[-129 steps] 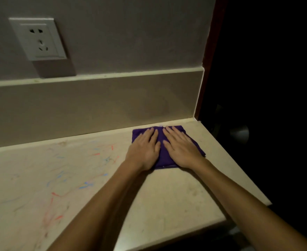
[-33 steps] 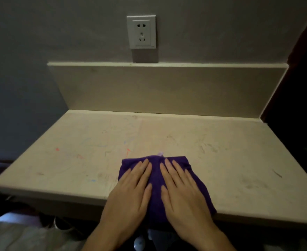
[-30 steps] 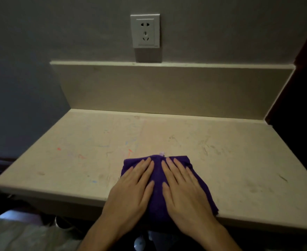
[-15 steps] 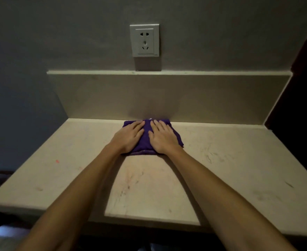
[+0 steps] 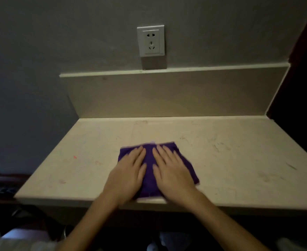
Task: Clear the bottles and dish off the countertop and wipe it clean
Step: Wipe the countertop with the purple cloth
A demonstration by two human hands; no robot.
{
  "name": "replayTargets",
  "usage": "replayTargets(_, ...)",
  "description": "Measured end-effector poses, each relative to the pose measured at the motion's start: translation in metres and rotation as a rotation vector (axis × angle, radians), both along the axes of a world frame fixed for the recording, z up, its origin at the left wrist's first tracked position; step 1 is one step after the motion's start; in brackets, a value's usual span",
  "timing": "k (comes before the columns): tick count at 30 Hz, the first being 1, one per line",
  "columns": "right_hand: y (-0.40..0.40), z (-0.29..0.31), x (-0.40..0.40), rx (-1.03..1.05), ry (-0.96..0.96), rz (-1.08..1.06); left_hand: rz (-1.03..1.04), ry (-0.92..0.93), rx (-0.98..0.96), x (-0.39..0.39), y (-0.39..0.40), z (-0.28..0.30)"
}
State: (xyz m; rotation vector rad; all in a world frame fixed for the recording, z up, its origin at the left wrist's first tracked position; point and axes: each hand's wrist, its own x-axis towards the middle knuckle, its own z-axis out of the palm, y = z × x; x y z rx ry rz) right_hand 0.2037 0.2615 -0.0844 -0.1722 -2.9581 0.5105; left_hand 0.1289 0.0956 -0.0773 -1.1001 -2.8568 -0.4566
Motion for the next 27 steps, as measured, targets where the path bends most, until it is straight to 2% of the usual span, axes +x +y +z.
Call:
replayTargets(4, -0.028, 0.008, 0.047, -0.041, -0.063, 0.037, 0.038, -0.031, -0.005, 0.051, -0.028, -0.003)
replayTargets(9, -0.027, 0.008, 0.027, -0.009, -0.045, -0.002, 0.026, -0.022, -0.007, 0.029, -0.023, -0.004)
replayTargets(13, -0.013, 0.006, -0.023, 0.013, -0.029, 0.010, 0.009, -0.005, -0.012, -0.019, -0.014, 0.001)
replayTargets(16, -0.001, 0.001, -0.084, 0.036, -0.022, -0.013, -0.009, 0.043, -0.059, -0.087, -0.001, -0.002)
replayTargets(20, 0.006, -0.003, -0.169, 0.046, -0.009, -0.072, -0.131, 0.064, -0.194, -0.187, 0.009, -0.005)
replayTargets(27, 0.016, -0.002, -0.227, 0.070, -0.048, -0.098, -0.111, 0.034, -0.157, -0.241, 0.018, -0.002)
